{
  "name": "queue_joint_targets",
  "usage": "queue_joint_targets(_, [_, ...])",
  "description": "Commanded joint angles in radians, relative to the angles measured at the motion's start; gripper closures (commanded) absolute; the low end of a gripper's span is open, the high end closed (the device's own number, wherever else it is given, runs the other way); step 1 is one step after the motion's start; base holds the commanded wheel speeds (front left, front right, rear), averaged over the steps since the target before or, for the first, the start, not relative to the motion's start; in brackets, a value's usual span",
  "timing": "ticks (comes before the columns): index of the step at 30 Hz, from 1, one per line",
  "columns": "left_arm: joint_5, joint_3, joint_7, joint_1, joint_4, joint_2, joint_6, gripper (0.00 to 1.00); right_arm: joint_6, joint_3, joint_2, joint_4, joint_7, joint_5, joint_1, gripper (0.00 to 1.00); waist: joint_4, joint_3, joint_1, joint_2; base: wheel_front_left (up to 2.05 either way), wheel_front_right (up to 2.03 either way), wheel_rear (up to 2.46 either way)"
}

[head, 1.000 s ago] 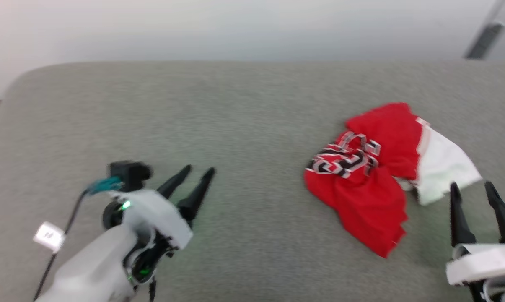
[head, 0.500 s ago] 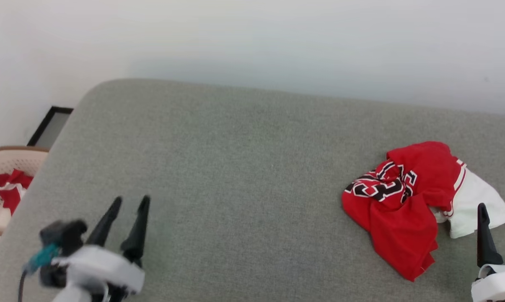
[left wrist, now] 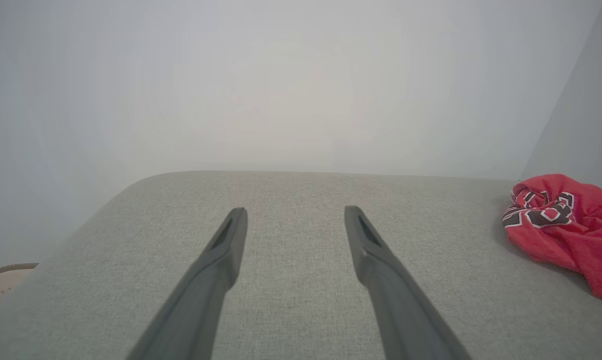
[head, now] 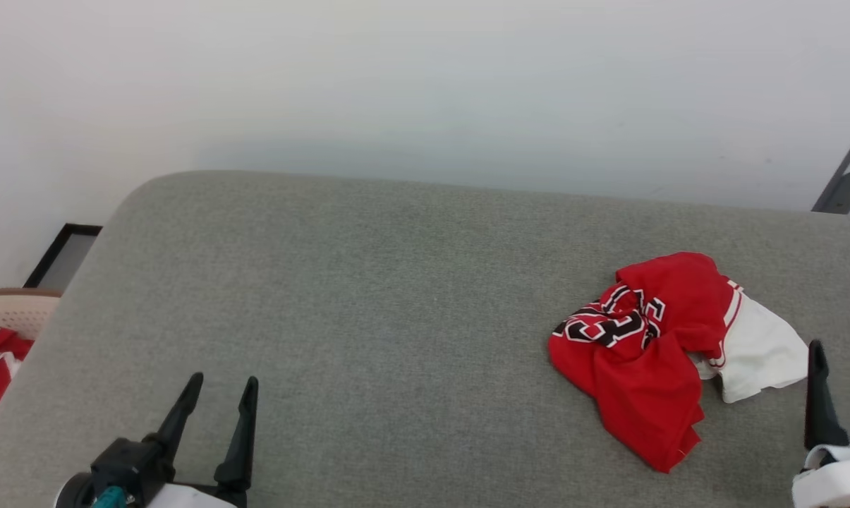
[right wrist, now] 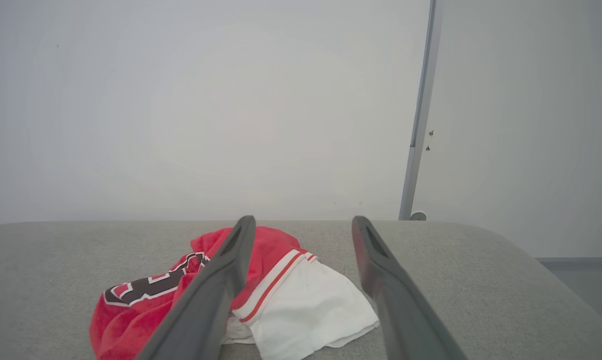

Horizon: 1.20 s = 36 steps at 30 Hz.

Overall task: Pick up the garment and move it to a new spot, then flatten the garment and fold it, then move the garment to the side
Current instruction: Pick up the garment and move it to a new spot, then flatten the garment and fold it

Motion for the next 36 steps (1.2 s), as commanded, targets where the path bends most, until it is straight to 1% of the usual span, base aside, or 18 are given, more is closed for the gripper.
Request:
queue_joint_targets(1, [0.017, 0.012, 0.0, 0.015, 0.004, -0.011, -0.008, 0.0, -0.001, 0.0, 0.011, -0.001, -0.001, -0.004, 0.015, 0.0, -0.008, -0.002, 0.0, 0.0, 0.0, 0.0, 0.0])
queue_joint_targets(8, [0.045, 0.058, 0.0, 0.026, 0.001, -0.056, -0.028, 0.0, -0.001, 0.008, 0.014, 0.012, -0.001, 0.001, 0.007, 0.0, -0.015, -0.002, 0.0, 0.0, 0.0, 0.0, 0.0])
queue_joint_targets(18, [0.068, 0.075, 0.0, 0.031, -0.004, -0.079, -0.041, 0.0, -0.001, 0.026, 0.011, 0.027, -0.001, -0.001, -0.003, 0.0, -0.019, 0.003, 0.0, 0.0, 0.0, 0.0, 0.0])
queue_joint_targets(24, [0.052, 0.065, 0.0, 0.02, 0.002, -0.089, -0.042, 0.0, -0.001, 0.032, 0.011, 0.037, -0.001, 0.002, -0.012, 0.0, -0.021, 0.013, 0.0, 0.0, 0.0, 0.0, 0.0])
queue_joint_targets(27, [0.04, 0.015, 0.0, -0.05, 0.0, -0.065, -0.043, 0.0, -0.001, 0.033, 0.014, 0.029, -0.001, 0.003, -0.02, 0.0, -0.025, 0.032, 0.0, 0.0, 0.0, 0.0, 0.0])
queue_joint_targets(31, [-0.01, -0.106, 0.008, -0.186, 0.036, -0.015, -0.043, 0.0, -0.001, 0.042, 0.021, 0.019, -0.001, 0.002, -0.031, 0.0, -0.046, 0.058, 0.0, 0.0, 0.0, 0.0, 0.0])
queue_joint_targets(33, [-0.056, -0.159, 0.034, -0.268, 0.06, 0.008, -0.043, 0.0, -0.001, 0.046, 0.027, 0.015, -0.001, 0.002, -0.039, 0.0, -0.066, 0.07, 0.0, 0.0, 0.0, 0.0, 0.0])
queue_joint_targets(36, [-0.127, -0.261, 0.113, -0.398, 0.105, 0.045, -0.043, 0.0, -0.001, 0.054, 0.038, 0.009, -0.001, 0.002, -0.055, 0.0, -0.102, 0.1, 0.0, 0.0, 0.0, 0.0, 0.0])
